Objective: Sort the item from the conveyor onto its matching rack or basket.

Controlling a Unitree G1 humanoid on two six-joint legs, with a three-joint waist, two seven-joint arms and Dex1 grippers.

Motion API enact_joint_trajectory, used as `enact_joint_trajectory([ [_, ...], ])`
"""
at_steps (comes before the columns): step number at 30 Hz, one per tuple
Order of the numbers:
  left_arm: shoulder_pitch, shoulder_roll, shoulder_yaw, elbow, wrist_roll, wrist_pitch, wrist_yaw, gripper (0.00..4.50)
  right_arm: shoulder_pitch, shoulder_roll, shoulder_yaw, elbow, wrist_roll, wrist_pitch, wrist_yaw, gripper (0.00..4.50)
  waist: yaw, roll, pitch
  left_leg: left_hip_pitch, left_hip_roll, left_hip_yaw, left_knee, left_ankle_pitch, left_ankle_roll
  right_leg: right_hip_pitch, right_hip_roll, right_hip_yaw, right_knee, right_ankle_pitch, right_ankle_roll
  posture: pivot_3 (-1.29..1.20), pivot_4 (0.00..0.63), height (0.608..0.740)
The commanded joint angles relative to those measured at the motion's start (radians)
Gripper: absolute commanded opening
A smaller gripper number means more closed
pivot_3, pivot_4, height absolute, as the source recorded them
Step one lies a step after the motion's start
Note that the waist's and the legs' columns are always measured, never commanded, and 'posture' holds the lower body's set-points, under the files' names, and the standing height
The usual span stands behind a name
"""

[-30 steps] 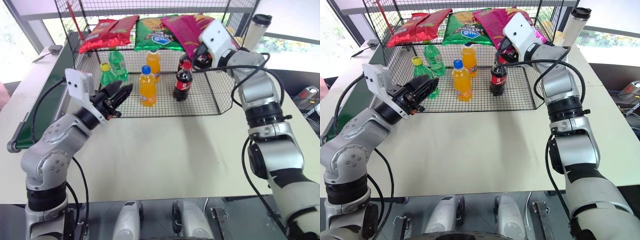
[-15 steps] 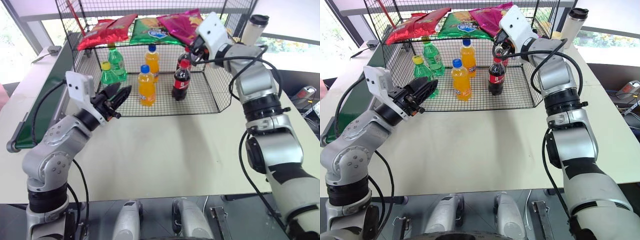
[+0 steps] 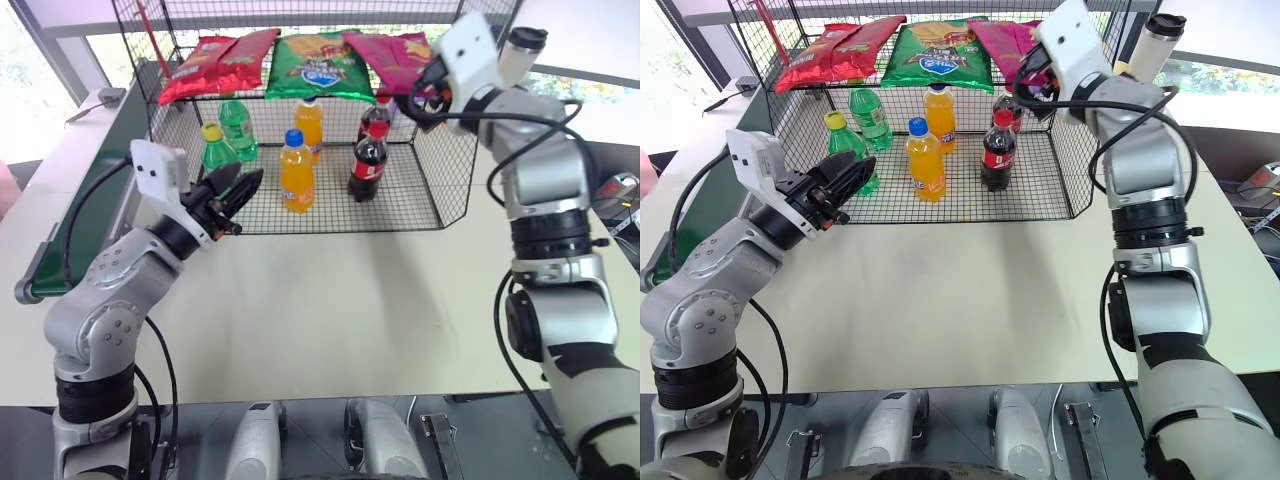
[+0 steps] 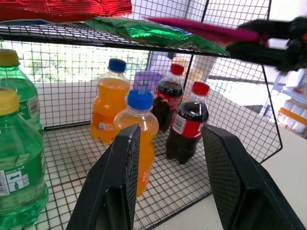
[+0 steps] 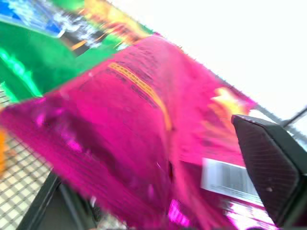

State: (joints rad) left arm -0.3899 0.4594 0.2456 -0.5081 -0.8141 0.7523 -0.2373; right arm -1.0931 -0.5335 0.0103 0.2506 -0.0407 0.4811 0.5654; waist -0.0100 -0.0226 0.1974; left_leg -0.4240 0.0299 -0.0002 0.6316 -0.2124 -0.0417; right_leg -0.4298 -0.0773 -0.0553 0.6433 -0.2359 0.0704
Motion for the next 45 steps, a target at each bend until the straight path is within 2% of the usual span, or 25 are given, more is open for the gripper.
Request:
enact_joint_trajectory([
  [1, -0.007, 0.001, 0.003, -0.016, 0.007, -0.02, -0.005, 2.07, 0.014, -0.021, -0.04, -0.11, 0.03, 0.041, -0.004, 3.61, -0.002, 0.0, 0.0, 0.0, 0.0, 0.0, 0.0, 0.0, 0.0, 0.0, 0.0, 0.0, 0.0, 0.0, 0.0, 0.0, 0.15, 0.74],
  [3, -0.01, 0.001, -0.002, -0.012, 0.01, -0.021, -0.007, 2.07, 0.023, -0.024, -0.048, -0.134, 0.036, 0.061, -0.013, 3.61, -0.002, 0.0, 0.0, 0.0, 0.0, 0.0, 0.0, 0.0, 0.0, 0.0, 0.0, 0.0, 0.001, 0.0, 0.0, 0.0, 0.15, 0.74],
  [5, -0.015, -0.002, -0.007, -0.006, 0.012, -0.022, -0.008, 2.07, 0.025, -0.02, -0.056, -0.138, 0.037, 0.062, -0.033, 3.1, -0.001, 0.0, 0.0, 0.0, 0.0, 0.0, 0.0, 0.0, 0.0, 0.0, 0.0, 0.0, 0.001, 0.0, 0.0, 0.0, 0.15, 0.74],
  [7, -0.021, -0.005, -0.014, 0.003, 0.018, -0.026, -0.01, 2.07, 0.016, -0.008, -0.053, -0.112, 0.032, 0.037, -0.055, 2.28, -0.001, 0.0, 0.0, 0.0, 0.0, 0.0, 0.0, 0.0, 0.0, 0.0, 0.0, 0.0, 0.001, 0.0, 0.0, 0.0, 0.15, 0.74],
  [10, -0.031, -0.012, -0.024, 0.015, 0.025, -0.029, -0.015, 2.07, -0.015, 0.031, -0.04, -0.033, 0.029, -0.018, -0.088, 0.65, -0.001, 0.0, 0.0, 0.0, 0.0, 0.0, 0.001, 0.0, 0.0, 0.0, 0.0, 0.0, 0.0, 0.0, 0.0, 0.0, 0.15, 0.74],
  [11, -0.033, -0.013, -0.026, 0.018, 0.028, -0.03, -0.017, 2.07, -0.023, 0.04, -0.036, -0.013, 0.029, -0.032, -0.094, 0.26, -0.001, 0.0, 0.0, 0.0, 0.0, 0.0, 0.001, 0.0, 0.0, 0.0, 0.0, 0.0, 0.001, 0.0, 0.0, 0.0, 0.15, 0.74],
  [12, -0.034, -0.013, -0.026, 0.021, 0.032, -0.032, -0.018, 2.07, -0.03, 0.048, -0.03, 0.008, 0.028, -0.048, -0.095, 0.07, -0.001, 0.0, 0.0, 0.0, 0.0, 0.0, 0.001, 0.0, 0.0, 0.0, 0.0, 0.0, 0.001, 0.0, 0.0, 0.0, 0.15, 0.74],
  [27, -0.011, -0.023, -0.017, 0.007, 0.056, -0.04, -0.004, 2.07, -0.114, 0.125, 0.008, 0.205, 0.015, -0.154, -0.118, 0.07, -0.002, 0.0, 0.0, 0.0, 0.0, 0.0, 0.0, 0.0, 0.0, 0.0, 0.0, 0.0, 0.0, 0.0, 0.0, 0.0, 0.15, 0.74],
  [30, -0.005, -0.023, -0.014, 0.007, 0.058, -0.042, -0.003, 2.07, -0.113, 0.113, 0.0, 0.184, 0.031, -0.145, -0.096, 1.03, -0.001, 0.0, 0.0, 0.0, 0.0, 0.0, 0.0, 0.0, 0.0, 0.0, 0.0, 0.0, 0.0, 0.0, 0.0, 0.0, 0.15, 0.74],
  [32, -0.004, -0.025, -0.016, 0.005, 0.059, -0.042, -0.003, 2.07, -0.11, 0.106, -0.004, 0.167, 0.037, -0.138, -0.087, 2.11, -0.001, 0.0, 0.0, 0.0, 0.0, 0.0, 0.0, 0.0, 0.0, 0.0, 0.0, 0.0, 0.0, 0.0, 0.0, 0.0, 0.15, 0.74],
  [34, -0.006, -0.026, -0.016, 0.006, 0.06, -0.043, -0.003, 2.07, -0.102, 0.091, -0.009, 0.129, 0.053, -0.12, -0.06, 2.86, -0.002, 0.0, 0.0, 0.0, 0.0, 0.0, 0.0, 0.0, 0.0, 0.0, 0.0, 0.0, 0.0, 0.0, 0.0, 0.0, 0.15, 0.74],
  [45, 0.017, 0.014, -0.004, 0.01, 0.069, -0.029, -0.027, 2.07, 0.006, -0.005, -0.029, -0.119, 0.205, 0.06, 0.144, 2.86, -0.001, 0.0, 0.0, 0.0, 0.0, 0.0, 0.0, 0.0, 0.0, 0.0, 0.0, 0.0, 0.001, 0.0, 0.0, 0.0, 0.15, 0.74],
])
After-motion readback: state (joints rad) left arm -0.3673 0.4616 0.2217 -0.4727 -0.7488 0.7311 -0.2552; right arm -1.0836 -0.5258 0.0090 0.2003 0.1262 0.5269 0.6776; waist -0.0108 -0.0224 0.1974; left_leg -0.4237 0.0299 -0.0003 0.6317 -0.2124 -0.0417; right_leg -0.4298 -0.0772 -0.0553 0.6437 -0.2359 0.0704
